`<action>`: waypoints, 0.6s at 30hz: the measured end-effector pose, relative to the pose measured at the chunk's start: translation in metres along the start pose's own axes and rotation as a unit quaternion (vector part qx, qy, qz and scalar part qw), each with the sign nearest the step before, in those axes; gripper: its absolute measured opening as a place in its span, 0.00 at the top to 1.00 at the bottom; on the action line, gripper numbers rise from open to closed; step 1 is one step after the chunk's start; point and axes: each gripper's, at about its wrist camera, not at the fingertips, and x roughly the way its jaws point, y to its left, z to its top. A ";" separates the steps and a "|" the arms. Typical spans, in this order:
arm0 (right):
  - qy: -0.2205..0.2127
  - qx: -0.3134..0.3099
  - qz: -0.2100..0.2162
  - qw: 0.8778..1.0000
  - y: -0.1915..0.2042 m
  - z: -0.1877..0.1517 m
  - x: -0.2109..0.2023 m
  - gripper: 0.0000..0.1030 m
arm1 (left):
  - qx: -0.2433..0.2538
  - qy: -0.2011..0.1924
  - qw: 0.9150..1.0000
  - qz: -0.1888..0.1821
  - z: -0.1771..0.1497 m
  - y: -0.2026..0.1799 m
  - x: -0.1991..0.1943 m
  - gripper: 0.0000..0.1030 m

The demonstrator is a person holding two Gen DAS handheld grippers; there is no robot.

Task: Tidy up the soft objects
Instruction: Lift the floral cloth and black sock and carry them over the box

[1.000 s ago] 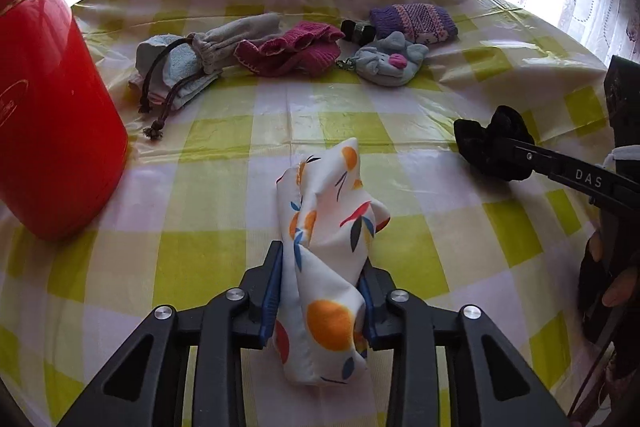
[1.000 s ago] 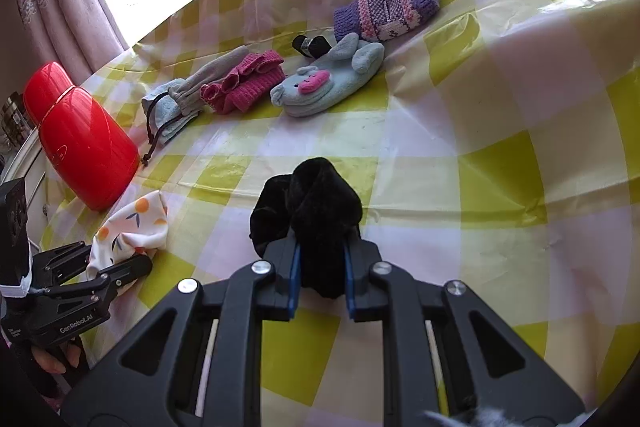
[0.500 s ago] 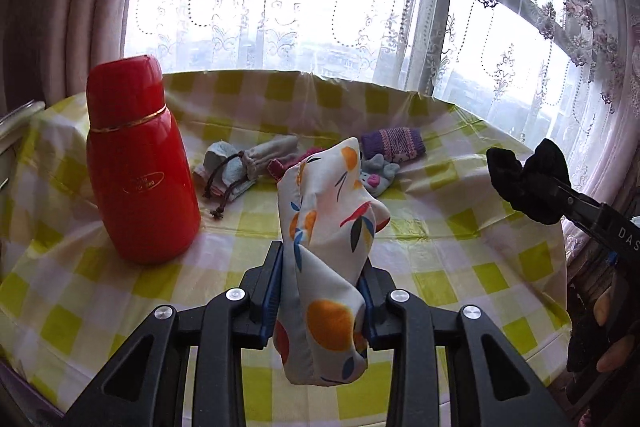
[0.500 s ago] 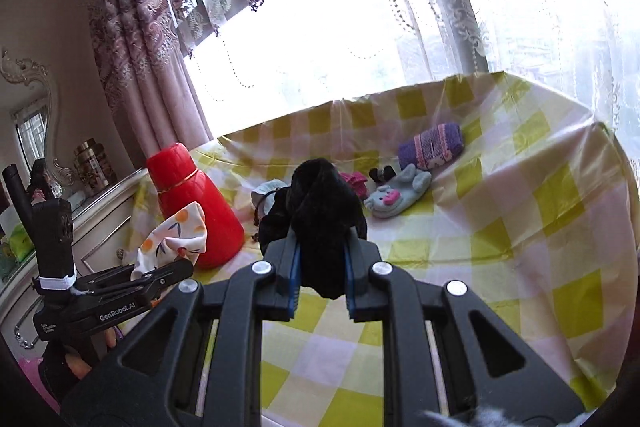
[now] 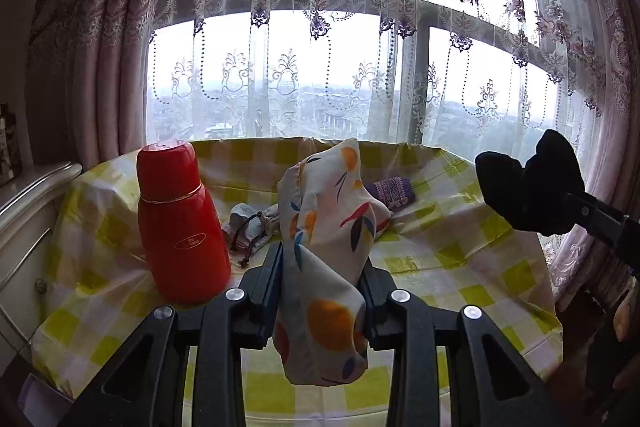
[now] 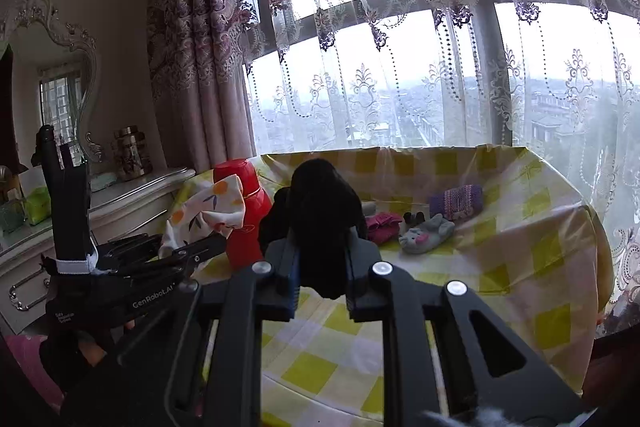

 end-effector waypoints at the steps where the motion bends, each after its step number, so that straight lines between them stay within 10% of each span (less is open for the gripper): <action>1: -0.002 -0.003 0.003 1.000 0.003 0.001 -0.002 0.80 | 0.001 -0.002 1.000 0.003 0.001 0.001 -0.003 0.67; 18: 0.094 -0.073 0.107 0.987 0.089 -0.007 0.037 0.80 | -0.018 0.066 0.995 0.069 -0.045 0.072 -0.040 0.66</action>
